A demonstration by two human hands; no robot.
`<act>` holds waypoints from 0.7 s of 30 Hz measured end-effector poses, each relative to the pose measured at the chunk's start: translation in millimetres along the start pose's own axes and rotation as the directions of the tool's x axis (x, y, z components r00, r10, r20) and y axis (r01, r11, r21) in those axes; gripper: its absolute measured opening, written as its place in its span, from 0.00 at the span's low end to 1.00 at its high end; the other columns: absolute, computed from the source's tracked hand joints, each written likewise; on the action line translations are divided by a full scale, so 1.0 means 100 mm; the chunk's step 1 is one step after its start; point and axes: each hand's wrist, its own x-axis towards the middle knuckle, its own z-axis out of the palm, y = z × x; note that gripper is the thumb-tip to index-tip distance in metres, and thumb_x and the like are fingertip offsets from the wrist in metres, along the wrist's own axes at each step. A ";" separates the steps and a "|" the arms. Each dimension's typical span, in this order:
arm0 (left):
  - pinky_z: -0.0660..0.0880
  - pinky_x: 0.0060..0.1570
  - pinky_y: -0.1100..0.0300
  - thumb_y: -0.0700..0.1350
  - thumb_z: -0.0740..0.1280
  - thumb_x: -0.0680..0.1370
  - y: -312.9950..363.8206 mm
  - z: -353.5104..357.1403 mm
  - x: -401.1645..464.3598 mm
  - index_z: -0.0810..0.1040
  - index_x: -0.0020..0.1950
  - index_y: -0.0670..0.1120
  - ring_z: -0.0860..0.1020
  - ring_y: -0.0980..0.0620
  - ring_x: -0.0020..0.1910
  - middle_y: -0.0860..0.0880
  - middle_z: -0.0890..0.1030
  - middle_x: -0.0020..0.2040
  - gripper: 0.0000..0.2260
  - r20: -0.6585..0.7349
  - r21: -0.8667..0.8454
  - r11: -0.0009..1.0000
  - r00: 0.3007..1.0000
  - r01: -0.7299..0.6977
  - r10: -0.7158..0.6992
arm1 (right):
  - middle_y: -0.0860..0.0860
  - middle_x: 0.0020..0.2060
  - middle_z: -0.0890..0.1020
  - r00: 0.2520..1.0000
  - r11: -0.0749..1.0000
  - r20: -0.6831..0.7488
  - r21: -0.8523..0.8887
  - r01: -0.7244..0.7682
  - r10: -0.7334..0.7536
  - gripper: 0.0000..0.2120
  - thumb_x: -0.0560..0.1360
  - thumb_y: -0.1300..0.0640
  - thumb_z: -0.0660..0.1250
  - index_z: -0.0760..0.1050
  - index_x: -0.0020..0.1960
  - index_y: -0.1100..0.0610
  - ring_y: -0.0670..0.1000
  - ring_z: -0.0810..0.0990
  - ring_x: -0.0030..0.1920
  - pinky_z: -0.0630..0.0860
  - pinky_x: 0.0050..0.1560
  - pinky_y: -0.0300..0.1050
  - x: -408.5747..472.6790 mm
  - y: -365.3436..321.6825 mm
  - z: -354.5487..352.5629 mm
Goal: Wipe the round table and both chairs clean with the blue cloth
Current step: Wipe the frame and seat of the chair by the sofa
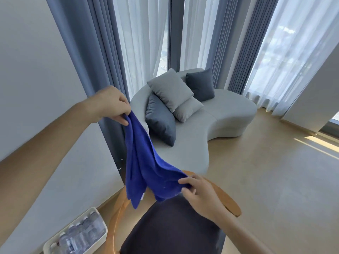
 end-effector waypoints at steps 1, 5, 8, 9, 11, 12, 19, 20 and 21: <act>0.80 0.31 0.64 0.32 0.65 0.72 0.03 0.03 -0.01 0.81 0.38 0.39 0.83 0.49 0.29 0.44 0.83 0.35 0.07 -0.030 -0.030 0.999 0.999 -0.012 0.011 | 0.37 0.46 0.72 1.000 1.000 0.008 0.002 0.012 -0.012 0.12 0.77 0.55 0.63 0.78 0.59 0.48 0.35 0.73 0.44 0.67 0.46 0.27 0.00 -0.06 0.10; 0.81 0.32 0.60 0.33 0.66 0.72 0.17 0.13 -0.09 0.80 0.36 0.41 0.83 0.48 0.28 0.44 0.82 0.33 0.07 -0.140 -0.106 0.991 0.987 -0.087 0.072 | 0.36 0.50 0.69 0.998 0.995 0.030 -0.089 0.050 -0.048 0.14 0.78 0.49 0.61 0.75 0.62 0.48 0.37 0.71 0.48 0.66 0.47 0.28 0.00 -0.18 0.39; 0.78 0.26 0.65 0.33 0.66 0.72 0.31 0.18 -0.17 0.79 0.36 0.41 0.82 0.49 0.26 0.45 0.82 0.32 0.06 -0.208 -0.152 0.976 0.970 -0.159 0.126 | 0.40 0.53 0.69 1.000 0.982 -0.021 -0.186 0.018 -0.023 0.17 0.78 0.46 0.61 0.74 0.64 0.48 0.41 0.69 0.54 0.66 0.49 0.32 0.01 -0.16 0.50; 0.77 0.24 0.65 0.33 0.66 0.72 0.35 0.19 -0.20 0.79 0.36 0.41 0.82 0.50 0.25 0.46 0.81 0.32 0.06 -0.221 -0.166 0.969 0.964 -0.183 0.144 | 0.40 0.54 0.70 0.999 0.976 -0.050 -0.217 -0.005 -0.006 0.18 0.77 0.44 0.61 0.73 0.65 0.48 0.42 0.68 0.54 0.66 0.49 0.32 0.01 -0.14 0.53; 0.76 0.24 0.66 0.34 0.66 0.71 0.43 0.20 -0.26 0.78 0.36 0.41 0.82 0.50 0.25 0.45 0.81 0.33 0.05 -0.235 -0.197 0.955 0.956 -0.223 0.175 | 0.42 0.56 0.70 0.993 0.963 -0.115 -0.262 -0.056 0.026 0.20 0.77 0.43 0.60 0.71 0.66 0.49 0.43 0.68 0.56 0.66 0.48 0.33 0.03 -0.09 0.57; 0.77 0.25 0.65 0.34 0.66 0.71 0.46 0.20 -0.28 0.78 0.36 0.41 0.82 0.50 0.26 0.45 0.81 0.33 0.05 -0.236 -0.208 0.948 0.953 -0.239 0.188 | 0.42 0.57 0.70 0.989 0.960 -0.141 -0.267 -0.080 0.043 0.20 0.76 0.43 0.61 0.70 0.66 0.49 0.44 0.68 0.56 0.66 0.48 0.34 0.05 -0.06 0.58; 0.79 0.27 0.62 0.33 0.66 0.71 0.61 0.15 -0.43 0.78 0.36 0.41 0.82 0.49 0.26 0.45 0.80 0.34 0.06 -0.224 -0.230 0.926 0.942 -0.301 0.250 | 0.44 0.54 0.70 0.972 0.961 -0.215 -0.238 -0.142 0.091 0.14 0.76 0.49 0.64 0.73 0.59 0.52 0.47 0.69 0.56 0.68 0.49 0.36 0.23 0.08 0.56; 0.79 0.27 0.63 0.32 0.66 0.71 0.62 0.14 -0.44 0.78 0.36 0.41 0.82 0.49 0.26 0.45 0.80 0.34 0.06 -0.219 -0.232 0.924 0.942 -0.303 0.254 | 0.44 0.53 0.70 0.976 0.964 -0.199 -0.227 -0.135 0.089 0.13 0.75 0.50 0.65 0.73 0.58 0.53 0.48 0.69 0.55 0.67 0.49 0.35 0.26 0.10 0.55; 0.79 0.27 0.63 0.32 0.66 0.71 0.62 0.12 -0.45 0.78 0.35 0.41 0.82 0.48 0.27 0.45 0.80 0.34 0.06 -0.213 -0.232 0.924 0.943 -0.304 0.257 | 0.44 0.52 0.70 0.982 0.970 -0.171 -0.212 -0.121 0.085 0.13 0.75 0.52 0.65 0.74 0.57 0.54 0.48 0.70 0.55 0.66 0.49 0.35 0.28 0.12 0.53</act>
